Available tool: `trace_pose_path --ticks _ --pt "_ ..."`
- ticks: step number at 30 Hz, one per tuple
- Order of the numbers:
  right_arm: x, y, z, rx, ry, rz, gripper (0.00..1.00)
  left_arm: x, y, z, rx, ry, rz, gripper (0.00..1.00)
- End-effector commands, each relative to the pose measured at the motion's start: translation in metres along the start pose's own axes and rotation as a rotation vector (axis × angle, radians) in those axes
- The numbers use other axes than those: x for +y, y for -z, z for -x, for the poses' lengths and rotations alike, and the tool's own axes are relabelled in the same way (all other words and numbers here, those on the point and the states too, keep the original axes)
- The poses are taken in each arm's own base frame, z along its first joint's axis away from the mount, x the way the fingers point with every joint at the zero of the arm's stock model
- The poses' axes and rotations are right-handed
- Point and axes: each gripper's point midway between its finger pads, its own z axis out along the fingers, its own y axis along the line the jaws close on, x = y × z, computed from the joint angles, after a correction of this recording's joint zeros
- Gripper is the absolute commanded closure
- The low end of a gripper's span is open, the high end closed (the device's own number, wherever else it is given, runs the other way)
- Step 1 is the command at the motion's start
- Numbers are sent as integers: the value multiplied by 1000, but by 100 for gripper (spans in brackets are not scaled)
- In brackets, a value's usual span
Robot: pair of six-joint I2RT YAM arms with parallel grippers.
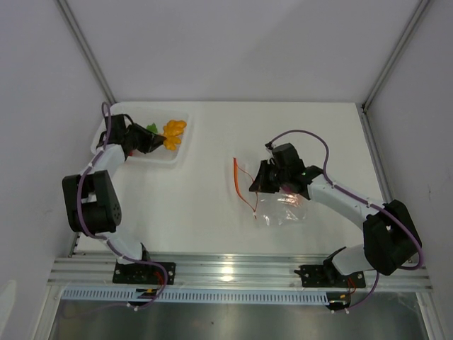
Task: Place the food in the zip-top bag and seal the zipper
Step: Pick up the fake vegetable from the bin, then place the fake vegetable in the zipper food storage bag.
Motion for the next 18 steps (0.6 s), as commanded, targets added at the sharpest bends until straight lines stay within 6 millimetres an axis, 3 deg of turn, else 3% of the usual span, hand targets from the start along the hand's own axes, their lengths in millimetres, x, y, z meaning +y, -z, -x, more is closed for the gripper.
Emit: trace_pose_path --ticks 1,10,11,14,18 --pt "6 0 16 -33 24 0 100 -41 37 3 -61 -51 -134 99" --pt "-1 -6 15 -28 7 -34 100 -58 87 -16 -124 -118 -186 99" --pt "0 -6 17 -33 5 -38 100 -49 86 -27 -97 -115 -175 99" --pt "-6 -10 17 -31 14 -97 100 -50 96 -50 -77 -157 -197 99" --pt "-1 -9 20 -37 31 -166 100 -61 110 -89 -50 -261 -213 99"
